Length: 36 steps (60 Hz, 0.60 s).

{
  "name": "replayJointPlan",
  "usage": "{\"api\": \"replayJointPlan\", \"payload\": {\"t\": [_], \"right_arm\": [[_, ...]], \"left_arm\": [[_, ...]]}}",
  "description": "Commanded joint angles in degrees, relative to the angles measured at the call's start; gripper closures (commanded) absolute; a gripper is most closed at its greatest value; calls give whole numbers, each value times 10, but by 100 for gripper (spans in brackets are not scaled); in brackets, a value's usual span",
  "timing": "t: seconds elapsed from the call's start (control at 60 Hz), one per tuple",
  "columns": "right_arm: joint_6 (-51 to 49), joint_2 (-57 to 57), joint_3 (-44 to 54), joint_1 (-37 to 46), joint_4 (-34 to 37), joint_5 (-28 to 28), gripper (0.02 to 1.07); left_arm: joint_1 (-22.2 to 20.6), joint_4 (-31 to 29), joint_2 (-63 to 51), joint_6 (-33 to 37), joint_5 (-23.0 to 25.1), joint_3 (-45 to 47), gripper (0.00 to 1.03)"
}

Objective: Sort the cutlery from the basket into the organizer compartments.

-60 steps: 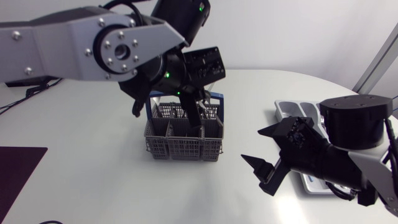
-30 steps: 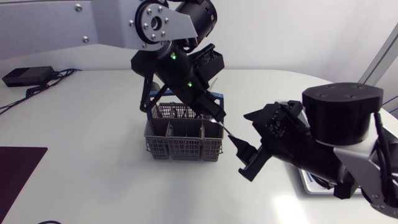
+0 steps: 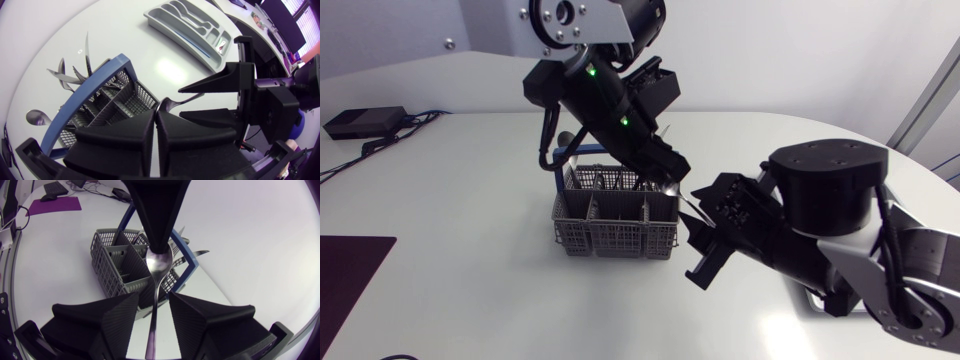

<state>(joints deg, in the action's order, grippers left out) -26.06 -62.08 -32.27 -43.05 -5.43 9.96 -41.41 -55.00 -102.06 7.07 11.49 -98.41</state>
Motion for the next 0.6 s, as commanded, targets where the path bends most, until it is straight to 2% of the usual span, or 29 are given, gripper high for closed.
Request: {"api": "replayJointPlan", "payload": {"t": [0.0, 0.067, 0.233, 0.317, 0.45, 0.583], "right_arm": [[-7, -15, -13, -5, -13, 9, 65], [-9, -18, -14, -5, -20, 16, 66], [-12, -29, -22, -5, -20, 17, 80], [-13, -31, -23, -5, -22, 20, 80], [-16, -37, -24, -5, -19, 20, 97], [-16, -37, -22, -5, -19, 20, 99]], "left_arm": [[-3, -11, -9, -16, 10, -17, 100], [-4, -13, -8, -16, 14, -18, 100], [-5, -15, -6, -17, 15, -18, 100], [-8, -16, -6, -17, 15, -17, 100], [-10, -16, -6, -19, 15, -21, 100], [-11, -15, -8, -19, 15, -22, 100]]}}
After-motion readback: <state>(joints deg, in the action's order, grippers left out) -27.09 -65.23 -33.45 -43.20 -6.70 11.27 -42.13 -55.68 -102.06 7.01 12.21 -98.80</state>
